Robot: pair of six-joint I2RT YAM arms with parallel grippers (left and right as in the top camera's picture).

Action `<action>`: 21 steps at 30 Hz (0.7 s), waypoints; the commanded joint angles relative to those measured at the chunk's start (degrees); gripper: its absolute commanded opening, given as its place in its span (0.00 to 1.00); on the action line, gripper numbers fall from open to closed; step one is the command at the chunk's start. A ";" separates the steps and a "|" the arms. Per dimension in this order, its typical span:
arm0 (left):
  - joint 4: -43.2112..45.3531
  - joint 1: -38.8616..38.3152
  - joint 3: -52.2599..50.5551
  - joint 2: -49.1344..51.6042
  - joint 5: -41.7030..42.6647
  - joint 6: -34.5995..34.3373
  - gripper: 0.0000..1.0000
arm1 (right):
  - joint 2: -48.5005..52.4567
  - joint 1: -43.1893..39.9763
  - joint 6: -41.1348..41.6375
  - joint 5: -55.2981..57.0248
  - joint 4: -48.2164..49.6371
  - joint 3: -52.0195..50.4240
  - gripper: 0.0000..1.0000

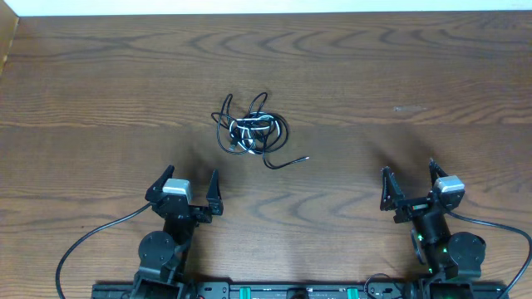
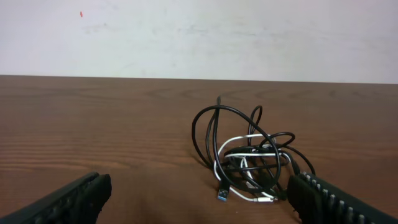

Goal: Untangle cables

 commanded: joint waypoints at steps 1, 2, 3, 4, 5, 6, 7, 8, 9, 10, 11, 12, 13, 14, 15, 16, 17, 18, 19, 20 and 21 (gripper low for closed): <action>-2.38 0.15 -0.98 -0.15 -1.38 0.20 0.96 | -0.44 0.22 -0.85 0.66 -0.31 -0.07 0.99; -2.38 0.15 -0.98 0.02 -1.38 0.20 0.96 | -0.44 0.22 -0.85 0.66 -0.31 -0.07 0.99; -2.38 0.13 -0.98 0.20 -1.38 0.20 0.96 | -0.44 0.22 -0.85 0.66 -0.31 -0.07 0.99; -2.38 0.15 -0.98 0.35 -1.38 0.20 0.96 | -0.44 0.22 -0.85 0.66 -0.31 -0.07 0.99; -2.38 0.15 -0.98 0.52 -1.38 0.20 0.96 | -0.44 0.22 -0.85 0.66 -0.31 -0.07 0.99; -2.36 0.15 -0.98 0.59 -1.38 0.20 0.96 | -0.44 0.22 -0.85 0.68 -0.31 -0.07 0.99; -2.36 0.15 -0.98 0.74 -1.38 0.20 0.96 | -0.44 0.24 -0.85 0.66 -0.31 -0.07 0.99; -2.36 0.15 -0.98 0.74 -1.38 0.20 0.96 | -0.44 0.22 -0.85 0.66 -0.31 -0.07 0.99; -2.36 0.13 -0.98 0.74 -1.36 0.20 0.96 | -0.44 0.22 -0.85 0.66 -0.31 -0.07 0.99; -2.36 0.13 -0.98 0.74 -1.38 0.20 0.96 | -0.44 0.22 -0.85 0.66 -0.31 -0.07 0.99; -2.34 0.15 -0.98 0.74 -1.38 0.20 0.96 | -0.44 0.22 -0.85 0.66 -0.31 -0.07 0.99; -2.34 0.15 -0.98 0.74 -1.38 0.17 0.96 | -0.44 0.22 -0.85 0.66 -0.31 -0.07 0.99; -2.34 0.15 -0.98 0.74 -1.38 0.20 0.96 | -0.44 0.22 -0.85 0.66 -0.31 -0.07 0.99; -2.34 0.13 -0.98 0.74 -1.38 0.17 0.96 | -0.44 0.22 -0.85 0.66 -0.31 -0.07 0.99; -2.34 0.13 -0.98 0.74 -1.38 0.17 0.96 | -0.44 0.22 -0.85 0.66 -0.31 -0.07 0.99; -2.34 0.15 -0.98 0.74 -1.38 0.17 0.96 | -0.44 0.22 -0.85 0.66 -0.31 -0.07 0.99; -2.36 0.13 -0.98 0.74 -1.38 0.17 0.96 | -0.44 0.24 -0.85 0.66 -0.31 -0.07 0.99; -2.36 0.15 -0.98 0.74 -1.38 0.17 0.96 | -0.44 0.22 -0.85 0.66 -0.31 -0.07 0.99; -2.34 0.13 -0.98 0.74 -1.38 0.17 0.96 | -0.44 0.22 -0.85 0.66 -0.31 -0.07 0.99; -2.34 0.13 -0.98 0.74 -1.36 0.17 0.96 | -0.44 0.22 -0.85 0.66 -0.31 -0.07 0.99; -2.36 0.13 -0.98 0.74 -1.36 0.17 0.96 | -0.44 0.22 -0.85 0.66 -0.31 -0.07 0.99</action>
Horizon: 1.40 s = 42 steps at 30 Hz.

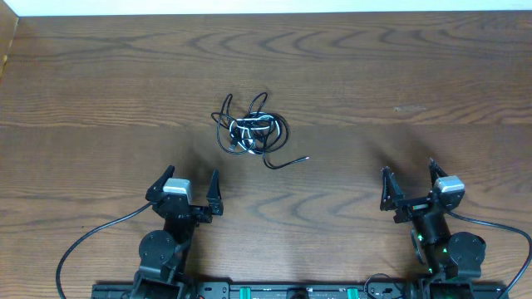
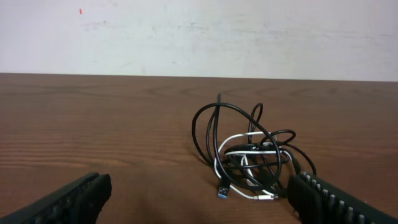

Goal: Untangle cables

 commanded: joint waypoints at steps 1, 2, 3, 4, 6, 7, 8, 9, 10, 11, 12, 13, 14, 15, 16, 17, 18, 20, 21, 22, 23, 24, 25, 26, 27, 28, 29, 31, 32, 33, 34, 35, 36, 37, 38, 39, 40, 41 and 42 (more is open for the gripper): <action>-2.36 0.13 -0.98 0.20 -1.36 0.17 0.96 | -0.44 0.22 -0.83 0.66 -0.31 -0.07 0.99; -2.34 0.13 -0.98 0.20 -1.36 0.17 0.96 | -0.44 0.22 -0.83 0.66 -0.31 -0.07 0.99; -2.36 0.13 -0.98 0.20 -1.36 0.17 0.96 | -0.44 0.22 -0.83 0.68 -0.31 -0.07 0.99; -2.36 0.15 -0.98 0.20 -1.36 0.17 0.96 | -0.44 0.22 -0.83 0.66 -0.31 -0.07 0.99; -2.36 0.13 -0.98 0.20 -1.36 0.17 0.96 | -0.44 0.22 -0.83 0.66 -0.31 -0.07 0.99; -2.36 0.13 -0.98 0.20 -1.36 0.17 0.96 | -0.44 0.22 -0.83 0.66 -0.31 -0.07 0.99; -2.36 0.13 -0.98 0.20 -1.36 0.15 0.96 | -0.44 0.22 -0.83 0.66 -0.31 -0.07 0.99; -2.36 0.13 -0.98 0.20 -1.36 0.15 0.96 | -0.44 0.22 -0.83 0.66 -0.28 -0.07 0.99; -2.36 0.13 -0.98 0.20 -1.36 0.15 0.96 | -0.44 0.22 -0.83 0.66 -0.31 -0.07 0.99; -2.36 0.13 -0.96 0.20 -1.36 0.15 0.96 | -0.44 0.22 -0.83 0.66 -0.31 -0.07 0.99; -2.36 0.13 -0.83 0.20 -1.36 0.15 0.96 | -0.44 0.22 -0.83 0.66 -0.31 -0.07 0.99; -2.36 0.13 -0.50 0.20 -1.38 0.15 0.96 | -0.44 0.22 -0.83 0.66 -0.31 -0.07 0.99; -2.36 0.13 0.04 0.20 -1.36 0.15 0.96 | -0.44 0.22 -0.83 0.66 -0.31 -0.07 0.99; -2.36 0.13 0.94 0.20 -1.36 0.15 0.96 | -0.44 0.22 -0.83 0.66 -0.31 -0.07 0.99; -2.36 0.13 1.88 0.22 -1.38 0.15 0.96 | -0.44 0.22 -0.83 0.66 -0.31 -0.07 0.99; -2.38 0.13 2.40 0.22 -1.36 0.13 0.96 | -0.44 0.24 -0.83 0.66 -0.31 -0.07 0.99; -2.38 0.13 2.82 0.22 -1.36 -0.07 0.96 | -0.44 0.22 -0.83 0.66 -0.31 -0.07 0.99; -2.64 0.13 3.74 0.24 -1.36 -1.09 0.96 | -0.44 0.22 -0.83 0.68 -0.31 -0.07 0.99; -3.08 0.13 4.24 0.24 -1.36 -1.62 0.96 | -0.44 0.22 -0.83 0.68 -0.31 -0.07 0.99; -4.13 0.13 5.16 0.24 -1.33 -2.23 0.96 | -0.44 0.22 -0.83 0.66 -0.31 -0.07 0.99; -5.33 0.13 6.01 0.24 -1.33 -2.25 0.96 | -0.44 0.22 -0.83 0.68 -0.31 -0.07 0.99; -6.51 0.13 6.78 0.24 -1.33 -2.25 0.96 | -0.44 0.22 -0.83 0.66 -0.31 -0.07 0.99; -7.85 0.13 7.67 0.24 -1.36 -2.25 0.96 | -0.44 0.22 -0.83 0.66 -0.31 -0.07 0.99; -8.72 0.13 8.28 0.24 -1.36 -2.25 0.96 | -0.44 0.22 -0.83 0.66 -0.31 -0.07 0.99; -9.92 0.13 9.11 0.24 -1.36 -2.25 0.96 | -0.44 0.22 -0.83 0.66 -0.31 -0.07 0.99; -11.63 0.13 10.49 0.28 -1.36 -2.25 0.96 | -0.44 0.22 -0.83 0.66 -0.31 -0.07 0.99; -12.57 0.13 11.41 0.48 -1.36 -2.25 0.96 | -0.44 0.22 -0.83 0.66 -0.31 -0.07 0.99; -14.21 0.13 13.60 2.05 -1.36 -2.25 0.96 | -0.44 0.22 -0.83 0.66 -0.31 -0.07 0.99; -14.62 0.13 14.38 2.99 -1.36 -2.23 0.96 | -0.44 0.22 -0.83 0.66 -0.31 -0.07 0.99; -14.84 0.13 15.17 4.17 -1.36 -2.23 0.96 | -0.44 0.22 -0.83 0.66 -0.31 -0.07 0.99; -14.88 0.13 16.04 5.95 -1.36 -2.23 0.96 | -0.44 0.22 -0.83 0.66 -0.31 -0.07 0.99; -14.93 0.13 16.63 7.26 -1.36 -2.23 0.96 | -0.44 0.22 -0.83 0.66 -0.31 -0.07 0.99; -15.06 0.13 18.10 10.54 -1.36 -2.23 0.96 | -0.44 0.22 -0.83 0.66 -0.31 -0.07 0.99; -15.04 0.13 19.02 12.68 -1.36 -2.23 0.96 | -0.44 0.22 -0.83 0.66 -0.31 -0.07 0.99; -15.04 0.13 19.82 14.56 -1.33 -2.23 0.96 | -0.44 0.22 -0.83 0.66 -0.31 -0.07 0.99; -15.04 0.13 20.68 16.59 -1.33 -2.23 0.96 | -0.44 0.22 -0.83 0.66 -0.31 -0.07 0.99; -15.04 0.13 21.79 19.06 -1.33 -2.23 0.96 | -0.44 0.22 -0.83 0.66 -0.31 -0.07 0.99; -15.06 0.13 22.62 20.79 -1.33 -2.23 0.96 | -0.44 0.22 -0.83 0.66 -0.31 -0.07 0.99; -15.06 0.13 23.85 23.32 -1.31 -2.23 0.96 | -0.44 0.22 -0.83 0.66 -0.31 -0.07 0.99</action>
